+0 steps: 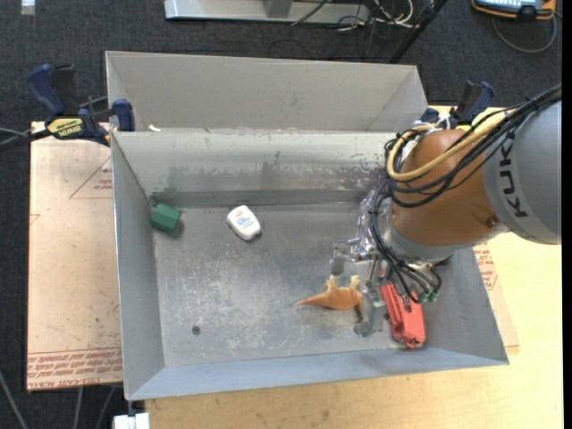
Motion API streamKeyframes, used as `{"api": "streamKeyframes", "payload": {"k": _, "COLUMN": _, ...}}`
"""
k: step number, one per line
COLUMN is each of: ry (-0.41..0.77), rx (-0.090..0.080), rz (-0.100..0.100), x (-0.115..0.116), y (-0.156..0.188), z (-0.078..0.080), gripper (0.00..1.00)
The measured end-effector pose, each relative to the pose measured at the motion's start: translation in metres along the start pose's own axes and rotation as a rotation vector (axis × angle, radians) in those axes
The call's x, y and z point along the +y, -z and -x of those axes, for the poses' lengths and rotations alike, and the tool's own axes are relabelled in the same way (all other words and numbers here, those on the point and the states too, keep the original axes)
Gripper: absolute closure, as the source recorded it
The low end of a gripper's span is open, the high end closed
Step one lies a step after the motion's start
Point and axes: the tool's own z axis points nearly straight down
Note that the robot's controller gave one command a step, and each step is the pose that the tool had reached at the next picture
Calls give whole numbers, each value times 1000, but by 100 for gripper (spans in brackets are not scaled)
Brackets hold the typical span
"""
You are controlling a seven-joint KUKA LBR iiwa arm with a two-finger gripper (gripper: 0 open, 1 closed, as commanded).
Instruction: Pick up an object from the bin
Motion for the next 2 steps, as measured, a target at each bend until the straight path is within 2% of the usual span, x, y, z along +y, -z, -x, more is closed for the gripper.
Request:
{"api": "streamKeyframes", "payload": {"k": 1, "ry": -33, "rx": -9, "rz": -1, "x": -23, "y": -39, "z": -2, "gripper": 0}}
{"api": "streamKeyframes", "payload": {"k": 2, "ry": 70, "rx": -3, "rz": -1, "x": -44, "y": -66, "z": 10, "gripper": 0}}
